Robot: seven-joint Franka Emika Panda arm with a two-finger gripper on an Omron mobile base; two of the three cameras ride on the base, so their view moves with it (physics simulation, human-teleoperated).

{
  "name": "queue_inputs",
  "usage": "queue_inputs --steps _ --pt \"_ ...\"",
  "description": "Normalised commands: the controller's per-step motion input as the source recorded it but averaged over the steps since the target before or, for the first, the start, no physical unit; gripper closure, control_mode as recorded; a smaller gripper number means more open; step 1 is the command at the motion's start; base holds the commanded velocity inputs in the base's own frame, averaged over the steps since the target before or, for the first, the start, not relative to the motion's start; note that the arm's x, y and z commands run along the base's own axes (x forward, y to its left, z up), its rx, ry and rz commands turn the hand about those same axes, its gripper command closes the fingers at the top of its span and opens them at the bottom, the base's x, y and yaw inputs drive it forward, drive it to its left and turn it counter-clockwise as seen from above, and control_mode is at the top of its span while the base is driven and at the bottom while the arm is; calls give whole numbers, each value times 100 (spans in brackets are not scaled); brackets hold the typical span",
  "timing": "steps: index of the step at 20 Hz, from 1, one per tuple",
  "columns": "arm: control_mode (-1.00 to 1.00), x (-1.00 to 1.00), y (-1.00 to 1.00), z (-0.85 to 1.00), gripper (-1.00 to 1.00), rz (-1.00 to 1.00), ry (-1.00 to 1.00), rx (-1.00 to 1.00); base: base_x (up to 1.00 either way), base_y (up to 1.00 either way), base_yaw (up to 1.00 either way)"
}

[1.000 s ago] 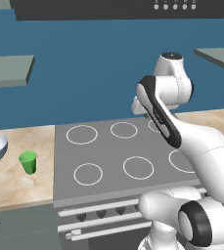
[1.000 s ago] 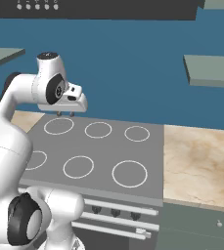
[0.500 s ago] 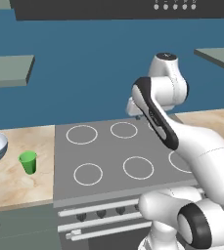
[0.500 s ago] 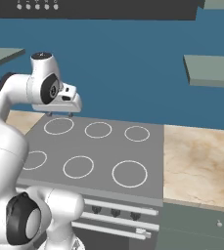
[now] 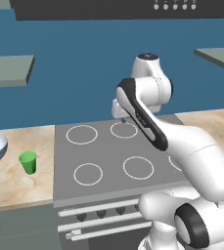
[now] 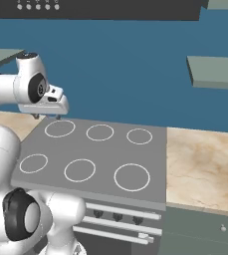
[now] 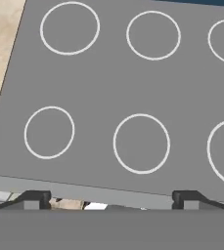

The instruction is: Pick the cup and bowl from the counter and place them on the counter next to the sink.

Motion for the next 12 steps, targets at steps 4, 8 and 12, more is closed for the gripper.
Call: queue_inputs --steps 4,8,12 --pt "-100 -23 76 -6 -100 0 6 0 0 0 0" --pt "-100 -46 26 -23 -100 0 3 10 0 0 0" --pt "-100 -33 7 -28 -100 0 2 14 0 0 0"
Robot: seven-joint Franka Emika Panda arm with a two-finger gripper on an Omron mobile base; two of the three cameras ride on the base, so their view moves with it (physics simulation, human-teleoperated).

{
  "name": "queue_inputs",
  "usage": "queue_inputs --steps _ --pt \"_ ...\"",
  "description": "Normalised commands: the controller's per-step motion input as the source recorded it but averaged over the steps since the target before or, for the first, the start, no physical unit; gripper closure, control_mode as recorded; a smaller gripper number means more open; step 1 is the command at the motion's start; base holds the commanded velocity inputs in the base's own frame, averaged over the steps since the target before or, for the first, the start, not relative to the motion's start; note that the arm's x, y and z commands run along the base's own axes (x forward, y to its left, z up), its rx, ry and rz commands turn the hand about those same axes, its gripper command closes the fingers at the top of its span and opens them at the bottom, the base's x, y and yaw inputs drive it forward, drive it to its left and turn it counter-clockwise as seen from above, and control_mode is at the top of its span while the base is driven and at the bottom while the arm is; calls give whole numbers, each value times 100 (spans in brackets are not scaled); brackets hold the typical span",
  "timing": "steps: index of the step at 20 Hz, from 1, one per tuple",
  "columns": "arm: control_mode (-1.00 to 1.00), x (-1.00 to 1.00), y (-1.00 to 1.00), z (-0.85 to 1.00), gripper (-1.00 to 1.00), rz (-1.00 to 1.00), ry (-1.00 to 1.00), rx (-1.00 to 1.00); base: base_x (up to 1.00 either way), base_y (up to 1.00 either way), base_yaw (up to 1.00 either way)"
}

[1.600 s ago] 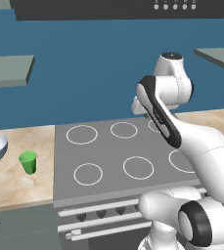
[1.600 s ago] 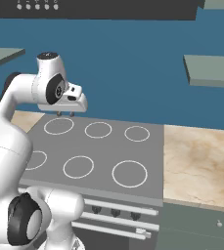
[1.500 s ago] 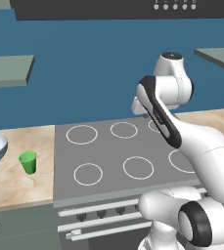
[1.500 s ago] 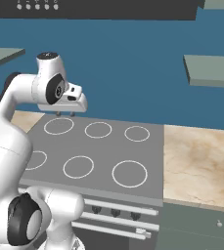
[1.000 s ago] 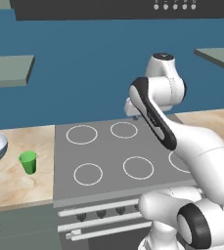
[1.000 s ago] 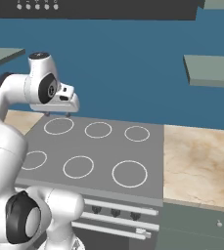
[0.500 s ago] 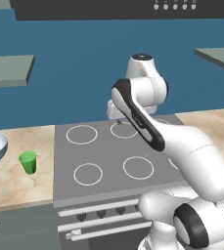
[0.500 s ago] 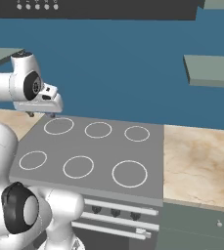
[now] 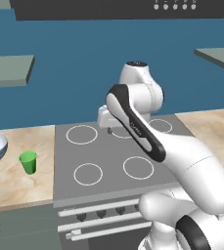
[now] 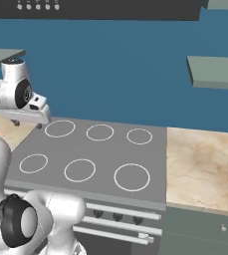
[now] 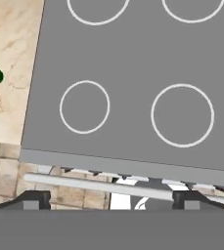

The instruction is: Pick the cup and bowl from the counter and place them on the counter next to the sink.

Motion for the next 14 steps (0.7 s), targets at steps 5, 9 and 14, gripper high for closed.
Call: queue_inputs --steps 5,9,14 --pt "-100 -16 3 -15 -100 0 0 23 0 0 0" --pt "-100 0 35 -3 -100 0 3 13 0 0 0" --pt "-100 0 46 0 -100 0 4 3 0 0 0"
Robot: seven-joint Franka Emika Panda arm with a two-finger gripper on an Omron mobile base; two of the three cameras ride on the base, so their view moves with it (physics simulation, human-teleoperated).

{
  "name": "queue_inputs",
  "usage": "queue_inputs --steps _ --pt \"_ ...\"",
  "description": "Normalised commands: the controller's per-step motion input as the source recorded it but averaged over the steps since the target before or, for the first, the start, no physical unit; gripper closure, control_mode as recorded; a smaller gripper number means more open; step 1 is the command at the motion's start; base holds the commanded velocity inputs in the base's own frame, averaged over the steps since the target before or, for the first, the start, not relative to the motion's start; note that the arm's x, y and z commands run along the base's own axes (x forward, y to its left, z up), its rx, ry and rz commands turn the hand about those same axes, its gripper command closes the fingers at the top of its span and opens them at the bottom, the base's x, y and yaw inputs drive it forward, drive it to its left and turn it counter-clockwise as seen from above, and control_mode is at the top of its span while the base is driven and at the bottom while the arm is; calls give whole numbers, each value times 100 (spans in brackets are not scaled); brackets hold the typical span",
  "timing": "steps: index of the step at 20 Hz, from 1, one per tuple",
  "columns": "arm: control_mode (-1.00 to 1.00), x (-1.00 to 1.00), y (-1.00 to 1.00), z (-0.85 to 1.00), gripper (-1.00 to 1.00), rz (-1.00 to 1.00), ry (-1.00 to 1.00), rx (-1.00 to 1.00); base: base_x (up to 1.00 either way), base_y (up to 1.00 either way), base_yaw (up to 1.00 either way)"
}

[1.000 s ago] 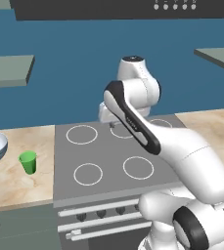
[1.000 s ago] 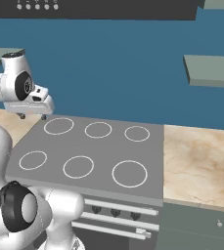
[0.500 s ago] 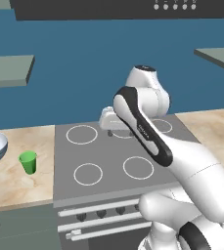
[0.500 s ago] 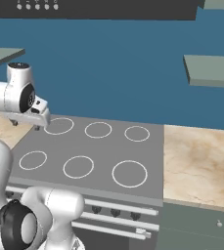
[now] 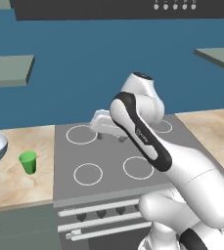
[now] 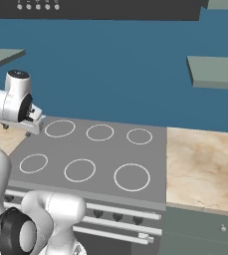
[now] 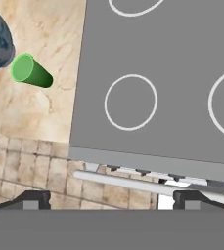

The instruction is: Pick the cup and bowl from the counter and place them on the counter next to the sink.

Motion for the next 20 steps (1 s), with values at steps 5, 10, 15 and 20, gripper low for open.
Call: queue_inputs --steps 5,10,15,20 --pt "-100 19 10 0 -100 0 0 0 0 0 0" --pt "-100 41 17 0 -100 0 0 0 0 0 0" --pt "-100 13 31 0 -100 0 1 -5 0 0 0" --pt "-100 1 39 0 -100 0 2 -14 0 0 0"
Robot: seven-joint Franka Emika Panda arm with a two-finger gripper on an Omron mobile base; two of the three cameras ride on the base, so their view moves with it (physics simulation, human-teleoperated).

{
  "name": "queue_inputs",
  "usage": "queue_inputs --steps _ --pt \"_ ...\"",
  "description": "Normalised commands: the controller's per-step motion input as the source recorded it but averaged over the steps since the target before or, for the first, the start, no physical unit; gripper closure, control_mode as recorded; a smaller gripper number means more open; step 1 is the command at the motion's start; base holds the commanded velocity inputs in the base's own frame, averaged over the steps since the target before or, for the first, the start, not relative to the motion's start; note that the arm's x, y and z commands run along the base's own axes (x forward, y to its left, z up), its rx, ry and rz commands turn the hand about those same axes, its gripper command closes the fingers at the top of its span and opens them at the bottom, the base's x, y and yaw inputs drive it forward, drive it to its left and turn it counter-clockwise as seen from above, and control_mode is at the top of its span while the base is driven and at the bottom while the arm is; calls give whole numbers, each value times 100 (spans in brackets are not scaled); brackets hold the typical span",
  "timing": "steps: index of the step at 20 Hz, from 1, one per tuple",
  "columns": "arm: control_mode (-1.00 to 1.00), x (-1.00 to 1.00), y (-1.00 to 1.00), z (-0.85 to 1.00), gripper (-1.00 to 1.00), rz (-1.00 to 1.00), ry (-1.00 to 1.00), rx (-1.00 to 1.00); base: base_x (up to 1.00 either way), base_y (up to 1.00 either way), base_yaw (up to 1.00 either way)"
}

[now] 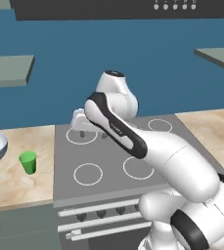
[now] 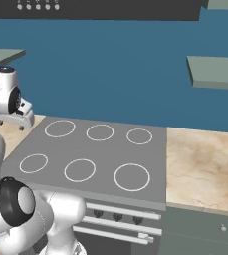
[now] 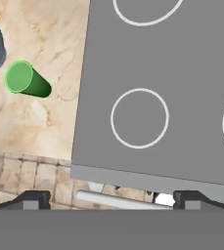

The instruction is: Pick the cup and bowl from the counter and place them on the counter next to the sink.

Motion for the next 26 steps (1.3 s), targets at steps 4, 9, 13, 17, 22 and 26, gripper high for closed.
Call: queue_inputs --steps 4,9,13,17,22,26 --pt "-100 3 30 -18 -100 0 0 -5 0 0 0" --pt "-100 4 39 -16 -100 0 -1 0 0 0 0" --pt "-100 7 56 -8 -100 -3 0 0 0 0 0" --pt "-100 8 50 -4 -100 -3 -2 0 0 0 0" --pt "-100 25 38 -18 -100 -3 -7 0 0 0 0" --pt "-100 37 27 -22 -100 -7 -8 0 0 0 0"
